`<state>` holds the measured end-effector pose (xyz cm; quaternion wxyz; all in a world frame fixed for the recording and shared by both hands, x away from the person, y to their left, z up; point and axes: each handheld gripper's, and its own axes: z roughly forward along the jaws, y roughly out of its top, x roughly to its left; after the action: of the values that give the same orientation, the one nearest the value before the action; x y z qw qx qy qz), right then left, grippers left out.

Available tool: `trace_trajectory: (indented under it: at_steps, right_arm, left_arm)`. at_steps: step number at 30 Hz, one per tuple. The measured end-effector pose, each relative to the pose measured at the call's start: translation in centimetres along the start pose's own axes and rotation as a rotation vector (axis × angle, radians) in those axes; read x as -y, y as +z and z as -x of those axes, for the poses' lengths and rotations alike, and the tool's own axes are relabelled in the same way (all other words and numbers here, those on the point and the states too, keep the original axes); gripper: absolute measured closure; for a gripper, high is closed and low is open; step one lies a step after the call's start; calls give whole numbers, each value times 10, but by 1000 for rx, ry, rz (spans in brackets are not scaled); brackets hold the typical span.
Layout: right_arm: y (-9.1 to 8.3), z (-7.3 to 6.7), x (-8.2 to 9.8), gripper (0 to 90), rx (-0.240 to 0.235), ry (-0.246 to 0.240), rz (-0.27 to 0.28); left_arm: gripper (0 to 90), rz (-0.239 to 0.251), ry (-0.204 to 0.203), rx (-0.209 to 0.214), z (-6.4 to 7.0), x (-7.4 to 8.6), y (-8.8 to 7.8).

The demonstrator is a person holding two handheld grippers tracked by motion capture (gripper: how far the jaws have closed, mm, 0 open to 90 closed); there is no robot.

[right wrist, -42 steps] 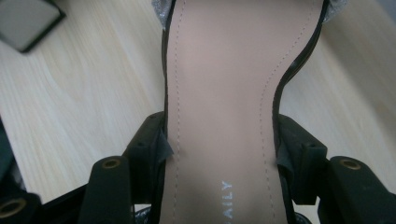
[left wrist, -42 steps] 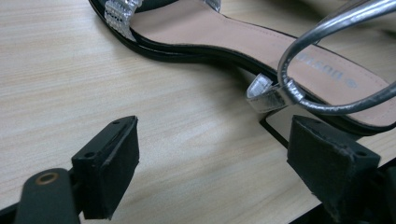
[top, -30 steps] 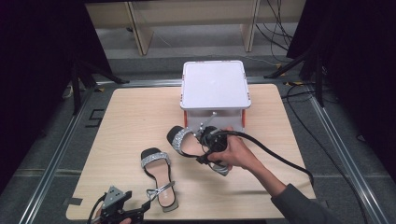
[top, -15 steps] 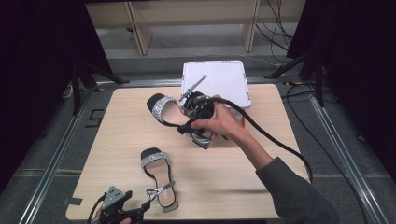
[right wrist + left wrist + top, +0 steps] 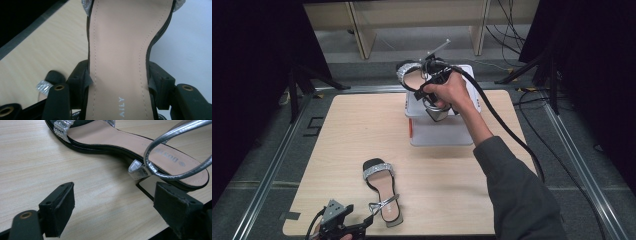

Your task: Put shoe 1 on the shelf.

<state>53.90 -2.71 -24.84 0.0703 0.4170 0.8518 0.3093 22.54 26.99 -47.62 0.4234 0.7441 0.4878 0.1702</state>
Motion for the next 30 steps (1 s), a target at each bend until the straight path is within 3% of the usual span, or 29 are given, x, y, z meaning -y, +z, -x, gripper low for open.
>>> trace_trajectory:
  at_steps: [1, 5, 6, 8, 11, 16, 19, 20, 21, 22, 23, 25, 27, 30]
  right_arm:
    - [4, 6, -2, 424, 15, 23, -1]
    - [18, 20, -11, 423, 76, 104, -43]
    - [21, 23, -13, 423, 80, 125, -47]
    - [28, 27, -17, 423, 100, 176, -68]
    - [34, 33, -21, 422, 125, 209, -73]
    - [46, 44, -27, 422, 125, 276, -91]
    - [52, 49, -27, 420, 159, 313, -100]
    - [53, 52, -27, 419, 155, 309, -97]
    - [54, 53, -27, 418, 155, 342, -99]
    - [55, 55, -27, 413, 160, 333, -85]
    - [56, 55, -26, 401, 161, 360, -76]
    - [56, 56, -24, 360, 139, 387, -80]
    - [53, 58, -21, 357, 109, 424, -16]
    - [44, 62, -21, 306, 56, 419, 16]
  left_arm:
    - [167, -7, -49, -7, 3, 2, -1]
    - [167, -1, -48, -4, 3, 1, -2]
    - [167, -16, -75, -12, 5, 2, -3]
    - [167, -29, -73, -19, 5, 2, -4]
    - [167, -30, -69, -21, 6, 2, -3]
    - [167, -28, -72, -19, 7, 2, -3]
    - [167, -30, -71, -18, 6, 2, -4]
    - [167, -25, -69, -15, 6, 1, -3]
    - [167, -24, -68, -13, 7, 1, -3]
    - [168, -18, -66, -9, 8, 2, -3]
    - [169, -28, -58, -11, 8, 2, -3]
    - [170, -25, -61, -12, 8, 2, -3]
    - [170, -21, -62, -9, 8, 2, -2]
    - [170, -22, -64, -9, 8, 2, -2]
